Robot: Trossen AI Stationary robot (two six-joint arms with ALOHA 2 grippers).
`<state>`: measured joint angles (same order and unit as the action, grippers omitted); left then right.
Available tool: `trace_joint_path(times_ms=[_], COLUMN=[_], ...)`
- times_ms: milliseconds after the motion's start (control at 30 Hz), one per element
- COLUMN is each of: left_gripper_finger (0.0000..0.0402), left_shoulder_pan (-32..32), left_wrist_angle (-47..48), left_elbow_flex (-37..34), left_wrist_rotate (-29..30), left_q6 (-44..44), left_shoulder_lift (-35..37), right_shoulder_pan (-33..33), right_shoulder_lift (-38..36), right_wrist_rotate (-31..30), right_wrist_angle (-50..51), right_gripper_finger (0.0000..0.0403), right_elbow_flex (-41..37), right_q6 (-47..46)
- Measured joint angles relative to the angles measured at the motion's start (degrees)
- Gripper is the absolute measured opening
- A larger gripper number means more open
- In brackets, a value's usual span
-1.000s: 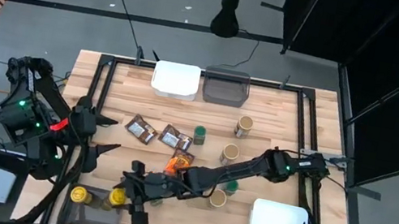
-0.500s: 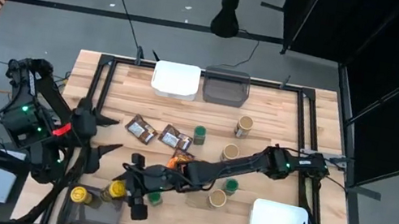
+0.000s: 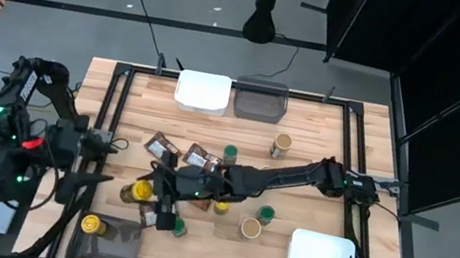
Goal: Sort spices by type
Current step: Put the yellow seasoning bottle into the bottom black bin
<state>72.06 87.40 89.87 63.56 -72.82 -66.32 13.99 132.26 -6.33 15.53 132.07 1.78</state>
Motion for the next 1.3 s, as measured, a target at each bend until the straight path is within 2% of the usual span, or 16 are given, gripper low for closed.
trace_joint_path(times_ms=[167,400,500,600,733,867,1133,1300], left_gripper_finger=[0.031,0.031,0.031,0.031,0.031,0.0318,0.0371,0.0376], left_shoulder_pan=[0.64,0.6,0.55,-0.61,-2.31,-5.4,-12.29,-15.18], left_wrist_angle=[-0.45,-6.15,-8.85,-11.85,-12.59,-16.83,-24.32,-26.56], left_elbow_flex=[-5.17,-15.63,-18.8,-21.02,-21.67,-21.67,-21.67,-21.67], left_wrist_rotate=[-0.27,-0.62,-3.85,-6.68,-6.88,-10.14,-14.81,-18.36], left_q6=[-2.69,-4.25,-2.98,-1.21,-0.88,5.79,19.5,23.84], left_shoulder_lift=[0.48,4.65,6.79,7.68,7.69,7.6,7.44,7.44], right_shoulder_pan=[-1.01,-0.97,-0.85,-0.85,-0.85,-0.85,-0.85,-0.89], right_shoulder_lift=[-1.22,-1.33,-1.33,-1.33,-1.33,-1.33,-1.3,-1.29], right_wrist_rotate=[-0.24,1.17,1.3,1.51,1.51,1.51,1.51,1.51], right_wrist_angle=[0.6,0.86,0.86,1.11,1.05,1.23,1.26,1.27], right_gripper_finger=[0.0241,0.0241,0.0241,0.0241,0.0241,0.0241,0.0241,0.0241], right_elbow_flex=[0.0,-0.04,-0.04,-0.04,-0.04,-0.04,-0.04,-0.04], right_q6=[1.01,0.81,0.81,0.8,0.79,0.79,0.84,0.89])
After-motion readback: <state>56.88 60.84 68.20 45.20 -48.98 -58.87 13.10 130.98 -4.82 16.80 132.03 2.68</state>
